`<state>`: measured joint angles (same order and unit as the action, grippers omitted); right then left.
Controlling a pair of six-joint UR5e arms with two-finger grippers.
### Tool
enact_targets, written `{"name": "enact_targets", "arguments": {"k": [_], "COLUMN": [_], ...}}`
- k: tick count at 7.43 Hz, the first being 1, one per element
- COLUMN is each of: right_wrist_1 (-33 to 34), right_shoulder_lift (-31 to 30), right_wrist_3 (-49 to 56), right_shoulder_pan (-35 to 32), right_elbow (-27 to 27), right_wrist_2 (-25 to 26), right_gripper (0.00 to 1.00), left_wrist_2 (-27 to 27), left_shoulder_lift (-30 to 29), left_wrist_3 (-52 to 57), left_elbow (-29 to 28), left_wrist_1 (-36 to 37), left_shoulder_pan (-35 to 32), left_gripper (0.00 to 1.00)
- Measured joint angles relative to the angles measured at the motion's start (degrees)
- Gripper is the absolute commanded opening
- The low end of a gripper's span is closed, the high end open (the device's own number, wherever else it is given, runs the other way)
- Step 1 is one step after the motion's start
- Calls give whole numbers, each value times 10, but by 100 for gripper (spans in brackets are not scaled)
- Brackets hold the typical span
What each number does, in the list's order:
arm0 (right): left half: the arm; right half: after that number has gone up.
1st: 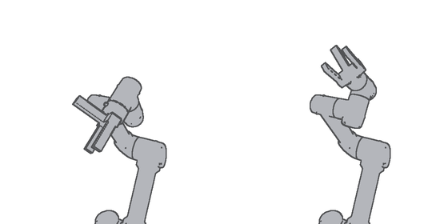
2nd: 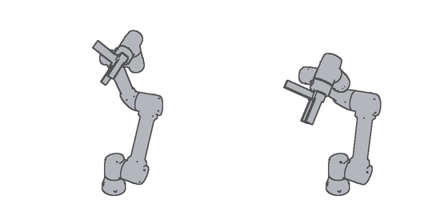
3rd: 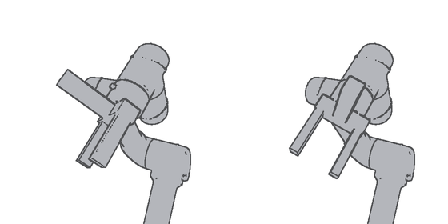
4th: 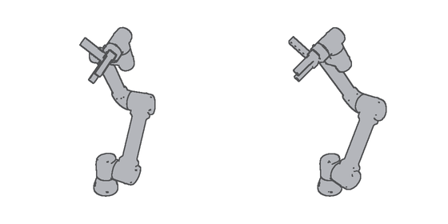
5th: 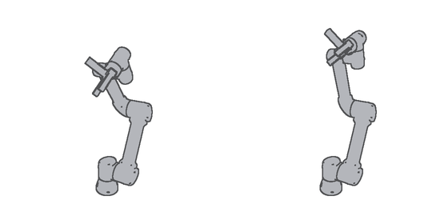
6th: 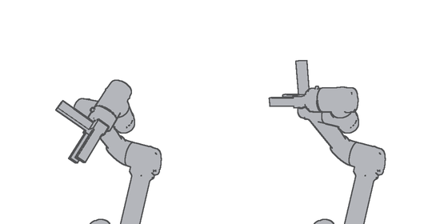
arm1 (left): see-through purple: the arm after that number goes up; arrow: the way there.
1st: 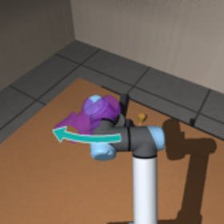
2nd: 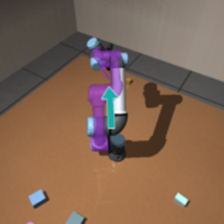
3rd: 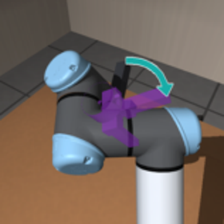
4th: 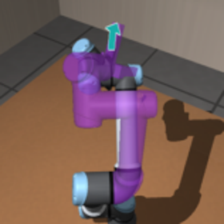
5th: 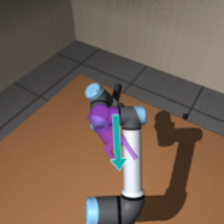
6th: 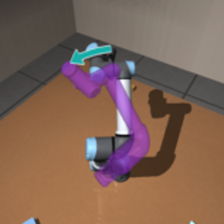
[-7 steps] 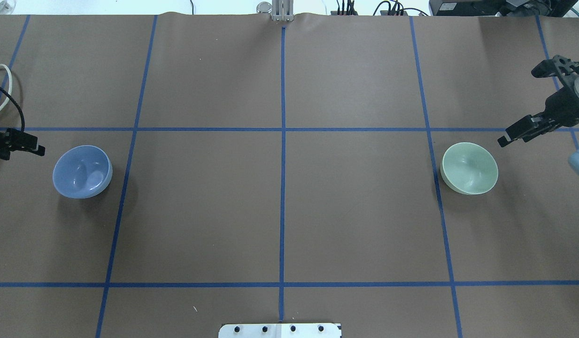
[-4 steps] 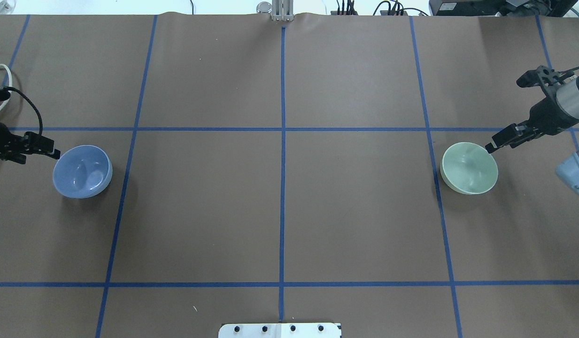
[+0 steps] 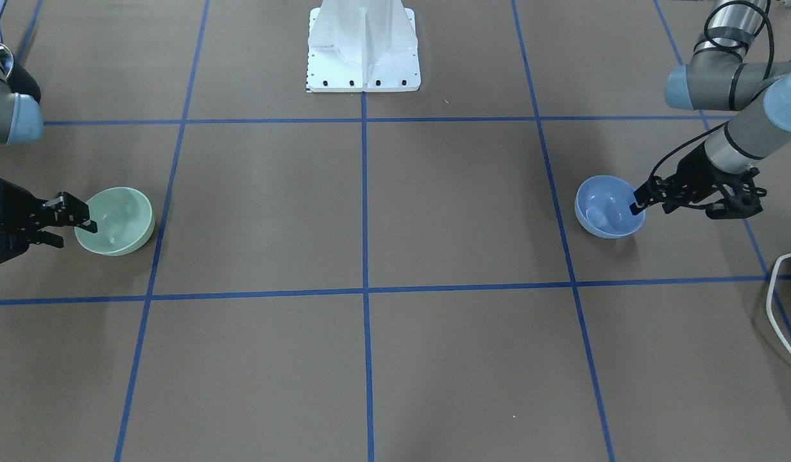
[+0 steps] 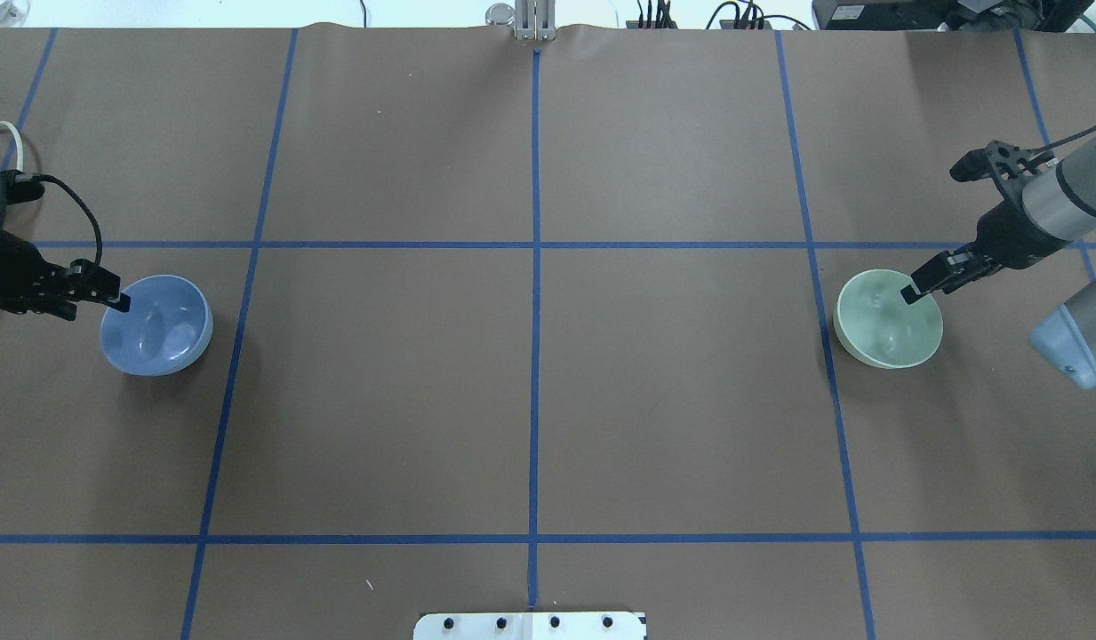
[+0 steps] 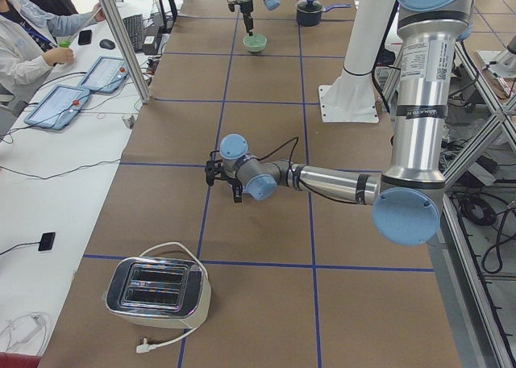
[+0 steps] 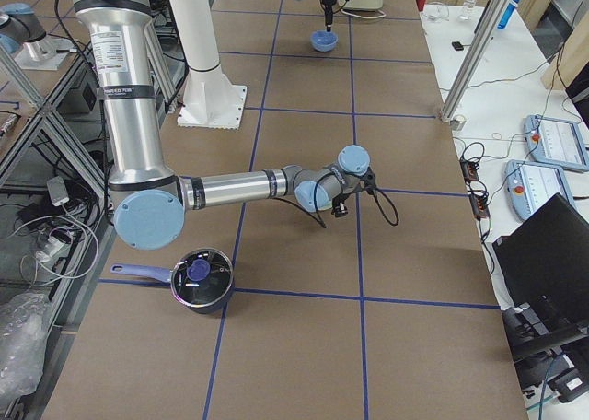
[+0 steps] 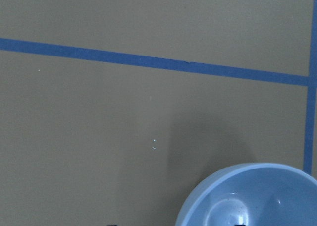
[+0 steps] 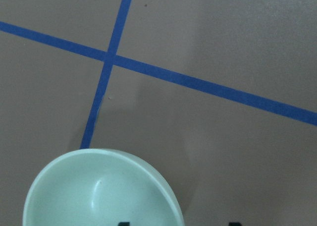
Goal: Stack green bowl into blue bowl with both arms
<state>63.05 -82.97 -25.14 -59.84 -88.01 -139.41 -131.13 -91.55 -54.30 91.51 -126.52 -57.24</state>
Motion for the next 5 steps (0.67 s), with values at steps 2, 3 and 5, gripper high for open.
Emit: {"name": "enact_targets", "arguments": {"k": [2,3,5], "right_wrist_1": [0,0,0], "right_shoulder_lift": [5,6,6], "right_wrist_3": [-3,-3,1], "right_shoulder_pan": [15,19,21], "right_elbow": [0,0,1], "right_wrist_2": [8,10,11], "right_gripper": [56,45,33], "left_wrist_2": [-1,-1,-1], "left_shoulder_lift": [-1,-1,-1], "left_wrist_3": [-1,-2,-3], "left_elbow": [-2,-2,-1], "left_wrist_1": [0,0,0], "left_shoulder_pan": [7,9,12], "left_gripper": [60,47,34]}}
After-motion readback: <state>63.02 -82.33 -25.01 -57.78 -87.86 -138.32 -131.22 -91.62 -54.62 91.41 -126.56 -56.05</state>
